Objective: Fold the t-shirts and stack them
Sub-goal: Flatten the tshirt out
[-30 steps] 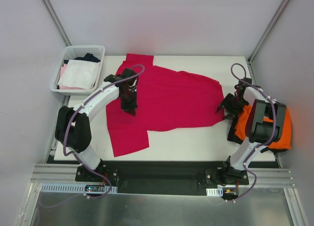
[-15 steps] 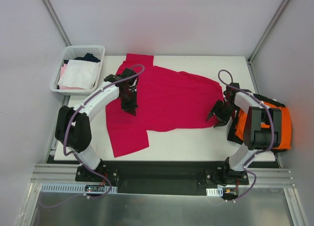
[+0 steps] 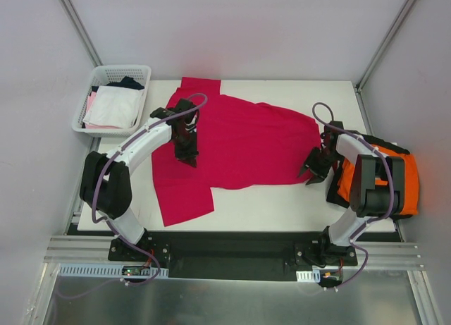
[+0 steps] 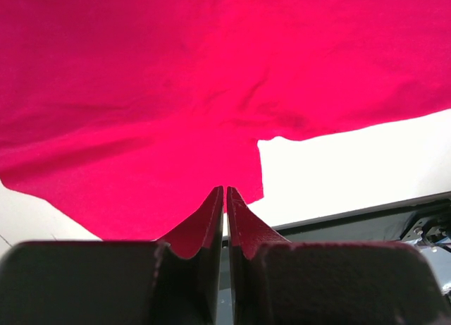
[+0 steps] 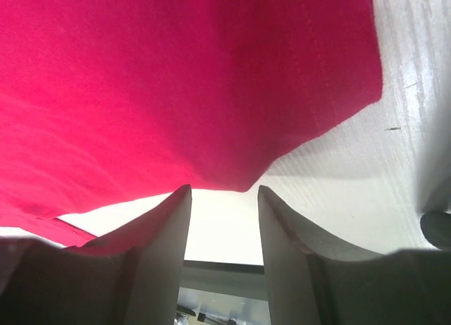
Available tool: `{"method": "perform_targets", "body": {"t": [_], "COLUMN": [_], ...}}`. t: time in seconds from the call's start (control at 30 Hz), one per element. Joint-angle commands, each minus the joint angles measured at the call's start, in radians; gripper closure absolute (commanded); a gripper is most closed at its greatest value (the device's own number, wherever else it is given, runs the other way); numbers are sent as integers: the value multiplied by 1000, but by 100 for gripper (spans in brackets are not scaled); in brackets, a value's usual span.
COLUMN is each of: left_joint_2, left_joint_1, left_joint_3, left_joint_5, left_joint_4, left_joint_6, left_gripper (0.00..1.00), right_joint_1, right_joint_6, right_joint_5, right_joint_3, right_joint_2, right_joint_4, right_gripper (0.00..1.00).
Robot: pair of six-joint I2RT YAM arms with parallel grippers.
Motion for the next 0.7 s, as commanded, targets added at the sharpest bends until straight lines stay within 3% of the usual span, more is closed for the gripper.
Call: {"method": "perform_targets", "body": {"t": [0.0, 0.17, 0.23, 0.27, 0.37, 0.67], "left_joint_2": [-14, -18, -18, -17, -15, -9], "left_joint_1": [-4, -6, -6, -6, -6, -6], "left_joint_3": [-20, -23, -20, -20, -18, -12], "left_joint_5": [8, 5, 5, 7, 7, 8], "left_joint_4": [-4, -3, -4, -4, -3, 14], "left_joint_6": [-20, -20, -17, -17, -19, -26], "left_gripper": [94, 94, 94, 94, 94, 94], "right_joint_1": [6, 6, 6, 6, 6, 6], "right_joint_6": [-10, -9, -9, -9, -7, -12], "right_joint_5": [24, 14, 12, 10, 6, -2], "right_joint_3": [10, 29, 41, 44, 65, 246], "right_joint_2": [17, 48, 55, 62, 66, 74], "right_joint_4": [7, 26, 30, 32, 27, -63], "right_gripper": [55, 62, 75, 87, 97, 97]}}
